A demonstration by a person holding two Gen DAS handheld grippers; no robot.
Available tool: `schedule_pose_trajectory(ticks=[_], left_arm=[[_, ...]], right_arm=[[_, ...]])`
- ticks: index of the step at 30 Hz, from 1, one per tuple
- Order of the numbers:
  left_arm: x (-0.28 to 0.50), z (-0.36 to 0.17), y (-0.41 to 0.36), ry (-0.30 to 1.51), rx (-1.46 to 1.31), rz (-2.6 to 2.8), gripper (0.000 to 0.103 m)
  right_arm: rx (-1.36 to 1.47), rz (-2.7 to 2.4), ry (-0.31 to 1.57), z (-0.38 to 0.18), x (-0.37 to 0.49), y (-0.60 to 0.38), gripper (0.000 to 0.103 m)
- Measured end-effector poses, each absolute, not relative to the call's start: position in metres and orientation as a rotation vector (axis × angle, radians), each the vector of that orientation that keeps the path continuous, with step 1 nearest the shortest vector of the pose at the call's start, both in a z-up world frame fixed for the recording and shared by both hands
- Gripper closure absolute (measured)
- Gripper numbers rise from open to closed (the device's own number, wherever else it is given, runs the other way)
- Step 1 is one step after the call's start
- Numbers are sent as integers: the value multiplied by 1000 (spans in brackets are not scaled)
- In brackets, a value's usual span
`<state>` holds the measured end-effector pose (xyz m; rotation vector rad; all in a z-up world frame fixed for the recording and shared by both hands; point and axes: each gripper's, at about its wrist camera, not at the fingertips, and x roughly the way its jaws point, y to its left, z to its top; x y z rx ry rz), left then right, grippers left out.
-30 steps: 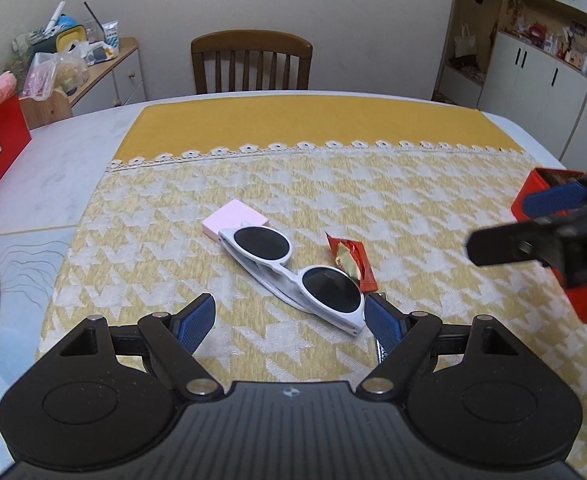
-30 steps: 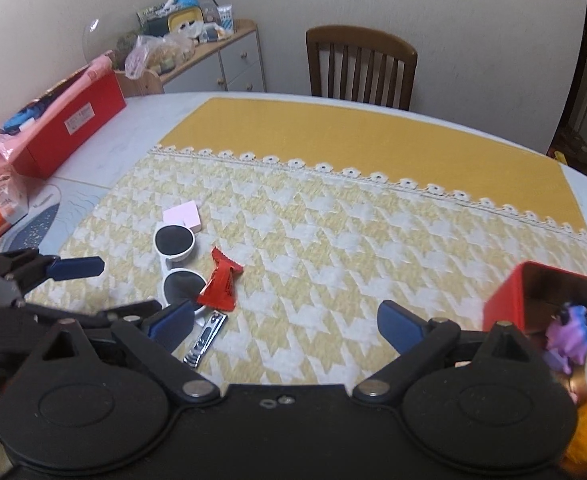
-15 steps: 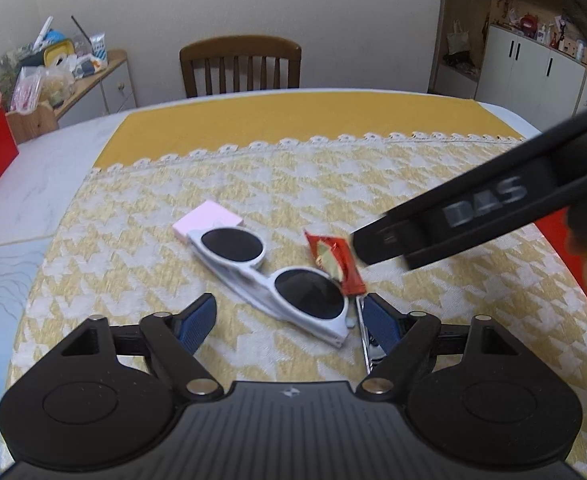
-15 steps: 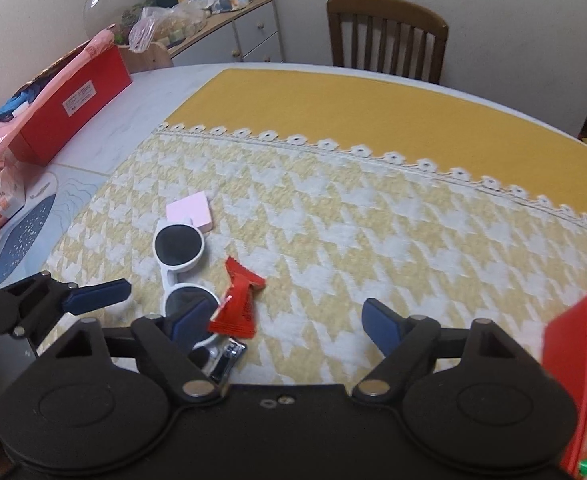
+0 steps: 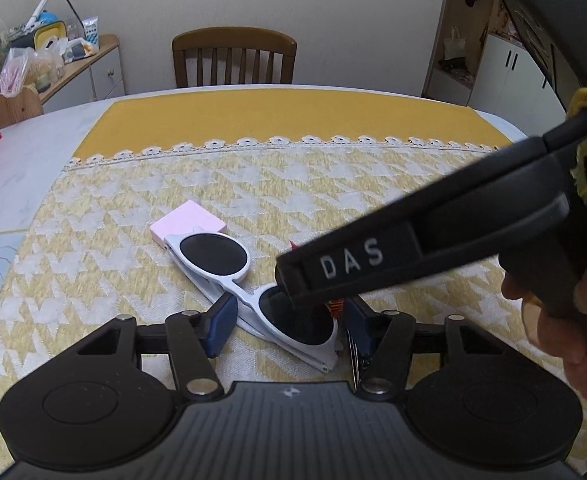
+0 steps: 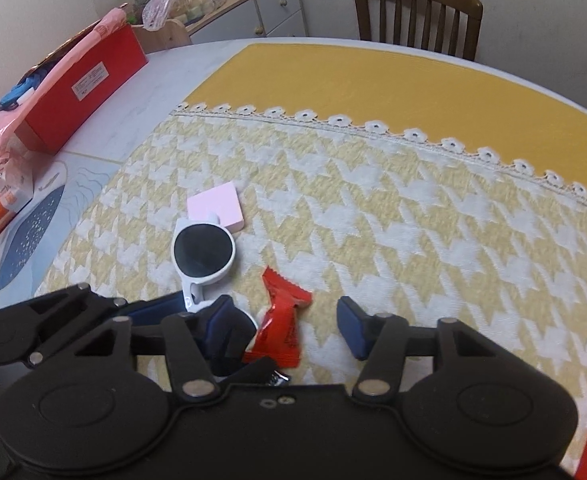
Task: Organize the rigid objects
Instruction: 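Grasp the white sunglasses with the left gripper while the right gripper grasps the red candy wrapper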
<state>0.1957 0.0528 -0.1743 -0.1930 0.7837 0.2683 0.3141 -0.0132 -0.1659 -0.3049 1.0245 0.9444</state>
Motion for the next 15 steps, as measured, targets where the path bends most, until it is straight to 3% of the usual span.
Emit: schedule_pose_trajectory(ticks=[7,9,11,15], left_arm=[[196,-176,56,773,-192,276,50],[195,-176,57,769,-194,268,63],[195,-175,57,769,-205,249,68],[195,-174,55,766,-198,219,79]], right_arm=[[-205,929,1077,-169,322,-18,69],[-170,920,1093,-170,324,-21,77],[-153,917,1093,-169,325,-24,85],[-159,917,1066,-165,321,-29,86]])
